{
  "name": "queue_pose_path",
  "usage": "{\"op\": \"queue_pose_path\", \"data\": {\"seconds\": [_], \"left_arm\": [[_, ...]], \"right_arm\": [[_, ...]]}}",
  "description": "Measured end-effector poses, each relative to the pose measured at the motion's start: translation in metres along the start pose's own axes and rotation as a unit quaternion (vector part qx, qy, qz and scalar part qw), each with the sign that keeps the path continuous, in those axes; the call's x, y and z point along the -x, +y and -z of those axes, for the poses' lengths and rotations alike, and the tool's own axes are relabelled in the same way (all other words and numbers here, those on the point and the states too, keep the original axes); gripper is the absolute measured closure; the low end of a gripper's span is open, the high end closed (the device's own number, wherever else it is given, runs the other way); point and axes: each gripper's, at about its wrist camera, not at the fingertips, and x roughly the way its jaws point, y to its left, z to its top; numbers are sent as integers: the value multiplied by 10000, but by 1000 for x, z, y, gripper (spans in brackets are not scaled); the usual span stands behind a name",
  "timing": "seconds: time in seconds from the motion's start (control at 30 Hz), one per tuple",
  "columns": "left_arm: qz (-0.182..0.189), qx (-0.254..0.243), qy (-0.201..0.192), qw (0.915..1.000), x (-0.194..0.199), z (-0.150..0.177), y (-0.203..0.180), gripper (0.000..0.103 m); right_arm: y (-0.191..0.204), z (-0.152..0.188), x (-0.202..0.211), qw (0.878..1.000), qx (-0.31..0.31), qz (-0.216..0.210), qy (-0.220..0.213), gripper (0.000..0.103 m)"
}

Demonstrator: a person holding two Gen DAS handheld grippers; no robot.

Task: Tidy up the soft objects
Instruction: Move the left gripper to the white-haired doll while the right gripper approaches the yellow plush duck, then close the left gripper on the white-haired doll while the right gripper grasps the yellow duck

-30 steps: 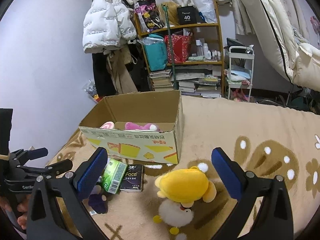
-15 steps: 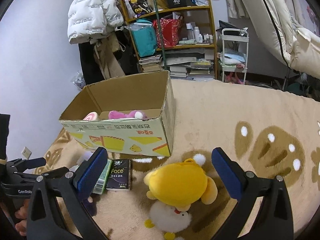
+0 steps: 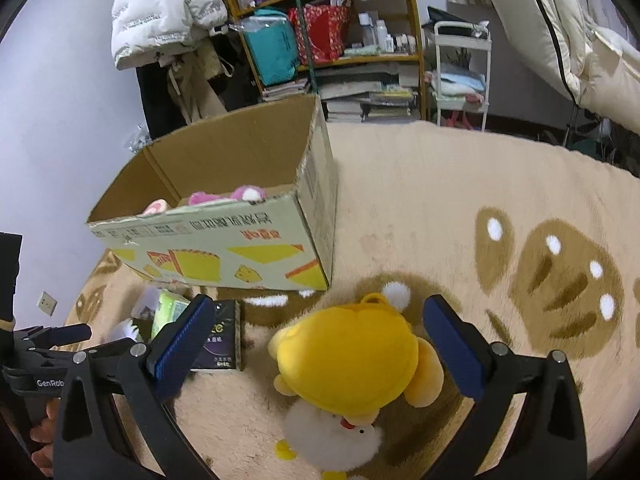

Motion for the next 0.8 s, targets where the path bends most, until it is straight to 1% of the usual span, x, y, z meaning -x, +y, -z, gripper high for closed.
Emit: {"op": "queue_pose_path", "data": {"seconds": [0.13, 0.4, 0.53, 0.67, 0.77, 0.8], "left_arm": [[23, -53, 203, 9998, -9, 1, -2, 4], [113, -53, 443, 9989, -22, 2, -2, 5], [87, -138, 500, 9986, -25, 2, -5, 7], [123, -179, 567, 9982, -28, 5, -7, 16], [123, -215, 611, 9978, -29, 6, -9, 28], [140, -224, 640, 9976, -30, 5, -9, 34]], "right_arm": [[2, 4, -8, 9998, 47, 50, 167, 0], [2, 11, -34, 9970, 110, 204, 745, 1], [1, 14, -41, 9958, 144, 284, 857, 2], [0, 15, -45, 9954, 158, 347, 880, 4], [0, 16, -45, 9956, 124, 341, 860, 4], [-1, 16, -44, 9959, 113, 325, 841, 4]]}}
